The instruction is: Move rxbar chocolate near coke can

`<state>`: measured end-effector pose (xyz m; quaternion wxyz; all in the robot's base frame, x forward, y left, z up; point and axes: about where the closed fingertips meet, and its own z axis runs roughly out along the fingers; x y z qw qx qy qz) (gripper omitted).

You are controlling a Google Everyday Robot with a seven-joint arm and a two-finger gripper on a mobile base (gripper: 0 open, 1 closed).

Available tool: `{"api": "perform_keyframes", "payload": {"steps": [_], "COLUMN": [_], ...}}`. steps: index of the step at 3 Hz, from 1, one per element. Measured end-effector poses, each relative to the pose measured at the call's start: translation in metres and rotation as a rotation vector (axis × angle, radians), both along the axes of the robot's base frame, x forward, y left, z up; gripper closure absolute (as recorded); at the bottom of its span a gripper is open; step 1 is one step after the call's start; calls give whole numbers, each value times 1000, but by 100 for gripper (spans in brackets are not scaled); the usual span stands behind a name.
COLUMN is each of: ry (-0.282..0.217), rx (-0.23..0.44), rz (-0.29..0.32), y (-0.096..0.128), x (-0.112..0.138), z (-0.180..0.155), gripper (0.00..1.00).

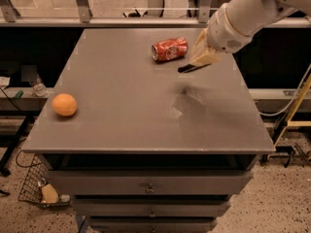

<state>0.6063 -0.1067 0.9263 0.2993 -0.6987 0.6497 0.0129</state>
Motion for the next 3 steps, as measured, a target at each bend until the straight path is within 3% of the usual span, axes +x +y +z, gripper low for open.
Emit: {"api": "perform_keyframes", "payload": {"steps": [1,2,3], "ry": [-70,-78,-34], "rx": [83,167,226], "rz": [22,21,28], "y": [7,12,22], "x": [46,80,99], "z": [-2,-21,-49], "gripper": [100,100,100]}}
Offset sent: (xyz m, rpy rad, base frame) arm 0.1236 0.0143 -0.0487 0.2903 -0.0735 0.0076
